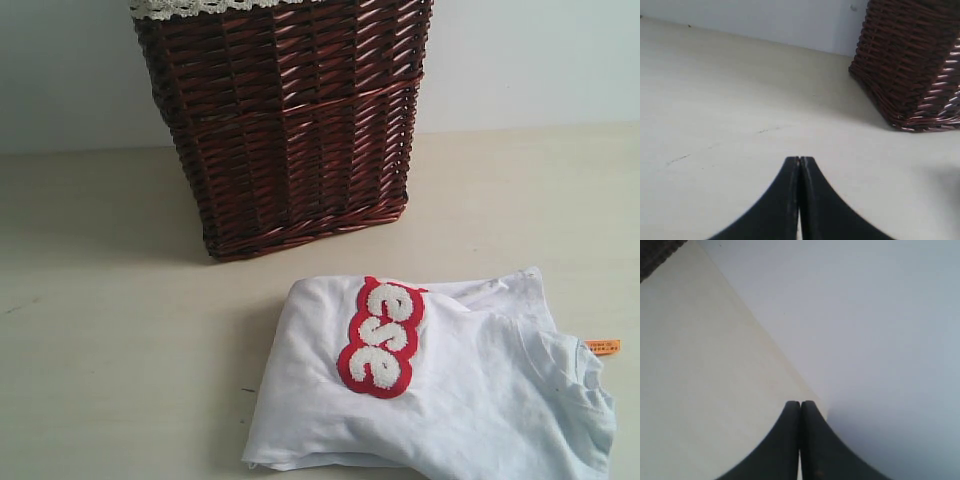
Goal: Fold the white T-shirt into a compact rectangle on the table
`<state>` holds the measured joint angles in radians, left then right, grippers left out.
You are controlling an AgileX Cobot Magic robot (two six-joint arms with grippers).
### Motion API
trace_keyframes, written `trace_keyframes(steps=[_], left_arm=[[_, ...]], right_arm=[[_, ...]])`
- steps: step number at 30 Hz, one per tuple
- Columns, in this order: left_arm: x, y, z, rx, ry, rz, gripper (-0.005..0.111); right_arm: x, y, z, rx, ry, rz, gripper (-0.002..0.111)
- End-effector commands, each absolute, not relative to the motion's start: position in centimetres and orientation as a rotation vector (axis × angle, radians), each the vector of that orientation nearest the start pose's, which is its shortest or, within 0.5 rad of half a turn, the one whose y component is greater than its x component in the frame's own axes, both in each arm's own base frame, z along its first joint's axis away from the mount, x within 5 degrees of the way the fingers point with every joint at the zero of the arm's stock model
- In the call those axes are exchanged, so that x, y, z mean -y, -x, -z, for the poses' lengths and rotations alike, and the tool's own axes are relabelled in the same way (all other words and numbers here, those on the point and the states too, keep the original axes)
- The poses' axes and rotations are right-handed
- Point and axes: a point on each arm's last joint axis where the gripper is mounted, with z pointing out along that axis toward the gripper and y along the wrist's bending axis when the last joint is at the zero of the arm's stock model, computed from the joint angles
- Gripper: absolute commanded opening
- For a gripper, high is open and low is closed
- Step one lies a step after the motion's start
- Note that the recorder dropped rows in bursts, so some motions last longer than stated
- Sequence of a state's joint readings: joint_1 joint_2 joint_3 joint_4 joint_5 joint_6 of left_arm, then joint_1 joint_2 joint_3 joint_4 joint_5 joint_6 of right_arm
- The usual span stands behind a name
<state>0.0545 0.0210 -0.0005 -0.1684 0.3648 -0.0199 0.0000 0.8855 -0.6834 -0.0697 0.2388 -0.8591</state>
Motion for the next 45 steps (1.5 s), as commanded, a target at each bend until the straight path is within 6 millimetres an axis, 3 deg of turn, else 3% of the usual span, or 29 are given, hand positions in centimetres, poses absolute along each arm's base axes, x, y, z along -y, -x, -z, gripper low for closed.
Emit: trace_keyframes(steps=[1,2,4,7,9,14,21,27,42,45], left_arm=[[0.3,-5.5,-18.0,-1.857,0.181,0.158,0.000],[0.3,-5.5,-18.0,-1.857,0.181,0.158,0.000],[0.3,-5.5,-18.0,-1.857,0.181,0.158,0.000],[0.3,-5.5,-18.0,-1.857,0.181,0.158,0.000],[0.3,-5.5,-18.0,-1.857,0.181,0.158,0.000],[0.3,-5.5,-18.0,-1.857,0.181,0.158,0.000],[0.3,-5.5,-18.0,-1.857,0.181,0.158,0.000],[0.3,-5.5,-18.0,-1.857,0.181,0.158,0.000],[0.3,-5.5,-18.0,-1.857,0.181,0.158,0.000],[0.3,-5.5,-18.0,-1.857,0.181,0.158,0.000]], right_arm=[[0.5,-18.8,-31.9,-1.878,0.248,0.257,0.000],[0.6,-18.7,-31.6,-1.908,0.002,0.097,0.000],[0.7,-18.5,-31.0,-1.925,-0.261,-0.068,0.000],[0.7,-18.3,-30.5,-1.940,-0.408,-0.168,0.000],[0.6,-18.3,-30.1,-1.956,-0.370,-0.156,0.000],[0.2,-17.9,-28.2,-1.957,-0.043,0.002,0.000],[-0.1,-16.6,-23.7,-1.858,-0.090,-0.084,0.000],[-0.1,-14.8,-20.0,-1.962,-0.091,-0.080,0.000],[-0.1,-11.8,-15.5,-2.120,-0.134,-0.092,0.000],[-0.1,-11.8,-15.5,-2.120,-0.127,-0.090,0.000]])
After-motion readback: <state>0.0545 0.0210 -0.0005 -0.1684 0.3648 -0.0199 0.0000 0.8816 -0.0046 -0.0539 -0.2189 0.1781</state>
